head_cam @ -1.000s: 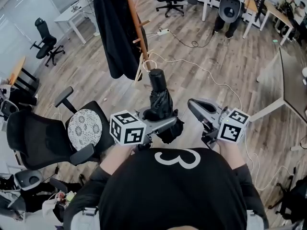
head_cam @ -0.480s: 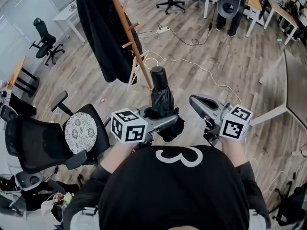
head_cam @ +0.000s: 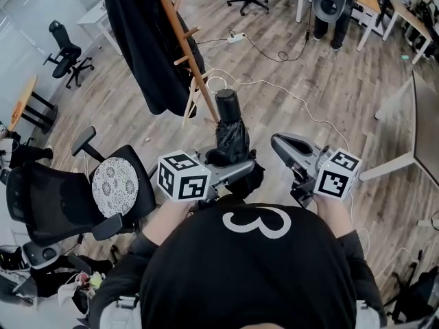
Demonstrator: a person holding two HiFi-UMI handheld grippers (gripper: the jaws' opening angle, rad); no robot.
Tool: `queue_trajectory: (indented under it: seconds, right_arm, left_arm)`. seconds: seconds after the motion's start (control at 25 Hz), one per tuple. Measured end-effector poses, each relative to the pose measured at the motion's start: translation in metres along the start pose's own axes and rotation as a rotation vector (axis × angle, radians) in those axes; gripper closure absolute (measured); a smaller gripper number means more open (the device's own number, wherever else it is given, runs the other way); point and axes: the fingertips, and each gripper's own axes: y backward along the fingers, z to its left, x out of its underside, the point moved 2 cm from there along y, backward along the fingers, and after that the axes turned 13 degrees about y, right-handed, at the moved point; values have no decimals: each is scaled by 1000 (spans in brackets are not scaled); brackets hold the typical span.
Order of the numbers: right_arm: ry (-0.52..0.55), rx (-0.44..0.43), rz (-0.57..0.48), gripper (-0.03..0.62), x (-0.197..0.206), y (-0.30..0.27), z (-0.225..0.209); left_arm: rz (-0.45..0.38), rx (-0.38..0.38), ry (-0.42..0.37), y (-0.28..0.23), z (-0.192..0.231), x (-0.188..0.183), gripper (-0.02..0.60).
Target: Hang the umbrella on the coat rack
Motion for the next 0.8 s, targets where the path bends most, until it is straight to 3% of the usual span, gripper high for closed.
queue_trajectory:
  seconds: [0.4, 0.8]
  right_arm:
    - [-16, 0, 18, 568, -1, -26, -17]
    - [-33, 22, 18, 568, -12, -62, -60]
  left_arm:
    - [-1, 3, 12, 2, 23, -19, 313]
    - [21, 8, 29, -9, 68, -56, 313]
